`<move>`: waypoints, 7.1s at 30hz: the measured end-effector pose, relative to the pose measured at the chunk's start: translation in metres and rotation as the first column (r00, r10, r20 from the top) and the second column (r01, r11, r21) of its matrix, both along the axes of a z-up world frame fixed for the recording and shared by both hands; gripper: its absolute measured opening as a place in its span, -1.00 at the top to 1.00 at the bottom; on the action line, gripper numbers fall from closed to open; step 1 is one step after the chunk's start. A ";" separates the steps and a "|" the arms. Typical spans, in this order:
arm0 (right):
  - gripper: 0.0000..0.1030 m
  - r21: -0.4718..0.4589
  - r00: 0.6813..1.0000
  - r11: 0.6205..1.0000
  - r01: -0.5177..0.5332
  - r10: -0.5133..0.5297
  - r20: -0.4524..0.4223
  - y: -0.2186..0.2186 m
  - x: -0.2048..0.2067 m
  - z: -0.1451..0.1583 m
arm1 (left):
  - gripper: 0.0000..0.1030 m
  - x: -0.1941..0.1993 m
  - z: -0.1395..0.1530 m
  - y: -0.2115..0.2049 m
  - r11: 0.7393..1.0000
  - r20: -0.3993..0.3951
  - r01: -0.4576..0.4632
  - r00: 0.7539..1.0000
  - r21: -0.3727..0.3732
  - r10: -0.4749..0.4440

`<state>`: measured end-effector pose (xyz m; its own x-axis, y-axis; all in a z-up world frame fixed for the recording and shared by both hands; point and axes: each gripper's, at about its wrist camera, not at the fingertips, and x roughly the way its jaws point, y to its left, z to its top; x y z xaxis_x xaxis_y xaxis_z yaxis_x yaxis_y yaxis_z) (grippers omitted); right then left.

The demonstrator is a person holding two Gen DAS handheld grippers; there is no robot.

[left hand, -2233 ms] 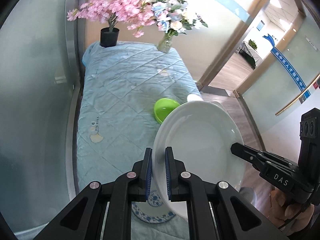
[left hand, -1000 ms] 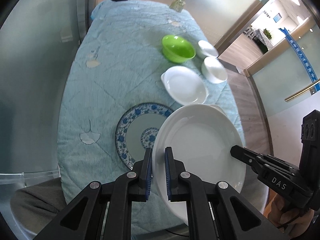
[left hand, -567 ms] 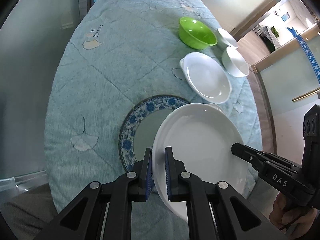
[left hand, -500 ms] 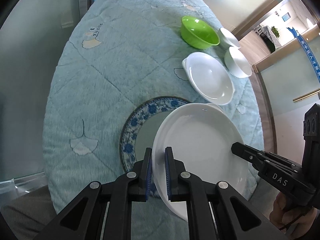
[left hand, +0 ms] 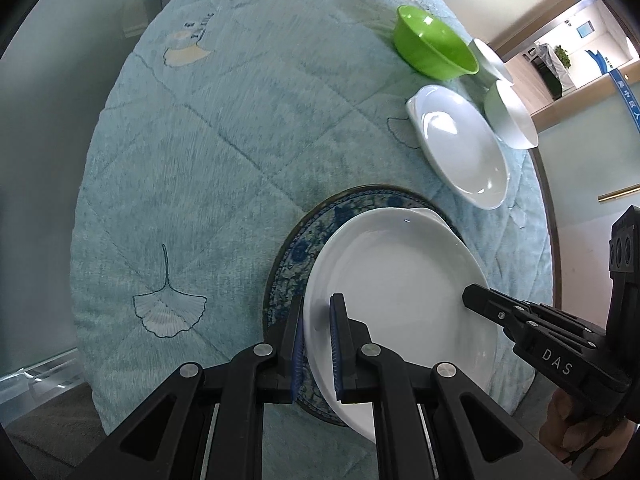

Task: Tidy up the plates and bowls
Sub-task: 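Lower the white dish onto the plate and open the left tool, then raise the left tool away from the stacked dishes, then move the left tool to the rim of the second white handled dish, then close the left tool on the dish rim and lift it, then carry the white dish with the left tool over the stacked plate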

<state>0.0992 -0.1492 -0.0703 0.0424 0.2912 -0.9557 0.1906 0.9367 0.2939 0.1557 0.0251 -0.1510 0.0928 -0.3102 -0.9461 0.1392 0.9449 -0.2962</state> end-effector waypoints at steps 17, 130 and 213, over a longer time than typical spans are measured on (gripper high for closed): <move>0.77 -0.011 1.000 1.000 0.021 -0.021 -0.010 0.004 0.007 -0.017 | 0.84 0.005 -0.015 -0.002 1.000 -0.028 0.001 1.000 -0.006 -0.002; -1.00 -0.068 0.990 0.998 -0.005 0.014 0.137 -0.120 0.066 0.009 | -0.88 0.093 0.095 -0.085 0.994 0.249 0.107 0.962 0.037 -0.113; 0.72 0.023 0.935 0.998 0.066 -0.070 0.347 -0.080 0.021 0.188 | 0.75 -0.004 0.243 -0.058 0.991 0.329 0.132 0.937 -0.032 -0.114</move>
<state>0.1205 -0.2292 0.1182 0.3917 0.2858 -0.8746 0.1380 0.9215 0.3629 0.1516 -0.0328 0.0924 0.3512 -0.3874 -0.8524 0.3503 0.8986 -0.2641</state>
